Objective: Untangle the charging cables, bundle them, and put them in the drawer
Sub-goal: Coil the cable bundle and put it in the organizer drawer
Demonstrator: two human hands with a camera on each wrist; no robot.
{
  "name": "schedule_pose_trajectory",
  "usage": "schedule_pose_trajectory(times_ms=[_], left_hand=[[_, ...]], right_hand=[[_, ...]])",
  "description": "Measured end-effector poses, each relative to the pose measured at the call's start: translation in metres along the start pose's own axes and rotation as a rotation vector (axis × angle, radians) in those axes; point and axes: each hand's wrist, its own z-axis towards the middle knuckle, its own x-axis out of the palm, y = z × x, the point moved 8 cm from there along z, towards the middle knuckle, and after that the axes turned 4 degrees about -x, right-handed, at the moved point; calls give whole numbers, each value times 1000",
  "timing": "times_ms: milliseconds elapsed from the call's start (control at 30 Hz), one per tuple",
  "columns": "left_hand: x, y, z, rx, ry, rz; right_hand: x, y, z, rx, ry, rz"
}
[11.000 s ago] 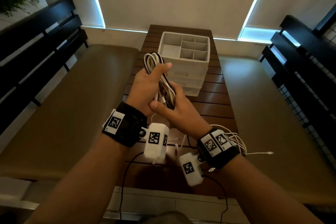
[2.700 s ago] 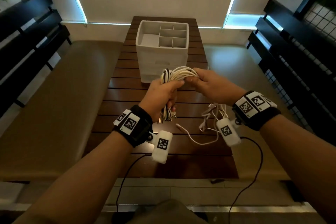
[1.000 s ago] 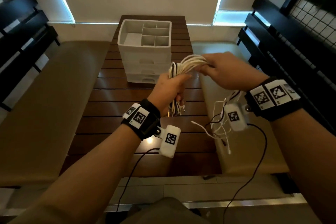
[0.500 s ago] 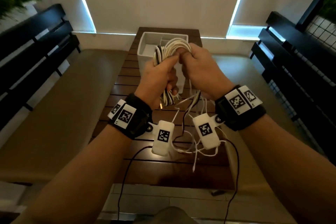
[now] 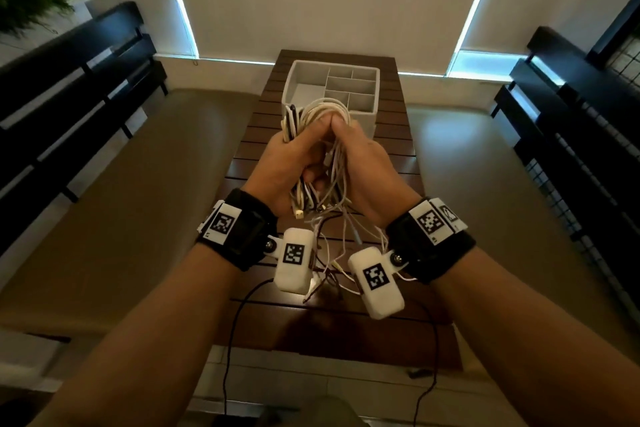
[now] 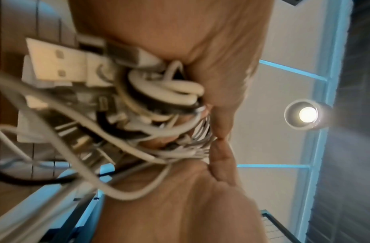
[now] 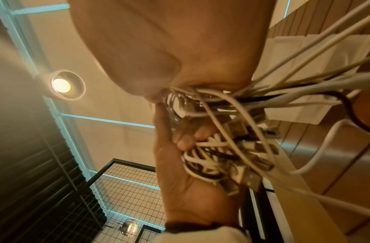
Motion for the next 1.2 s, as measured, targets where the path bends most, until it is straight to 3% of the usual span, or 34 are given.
schedule_pose_trajectory(times_ms=[100, 200, 367, 467, 567, 833, 1000, 1200], left_hand=[[2, 3, 1, -39, 73, -90], [8, -4, 2, 37, 143, -11], [2, -17, 5, 97, 111, 254], [-4, -18, 6, 55, 125, 303], [-12, -13, 6, 36, 83, 327], [-22, 0, 4, -51, 80, 224], [-20, -1, 4, -67, 153, 162], [-14, 6, 2, -113, 137, -84]], right_hand=[[8, -1, -1, 43, 90, 64], [13, 6, 0, 39, 126, 117], [16, 11, 3, 48, 147, 128], [11, 9, 2, 108, 132, 55], [9, 13, 5, 68, 115, -94], [20, 25, 4, -35, 234, -446], [22, 30, 4, -39, 239, -482], [30, 20, 13, -42, 218, -288]])
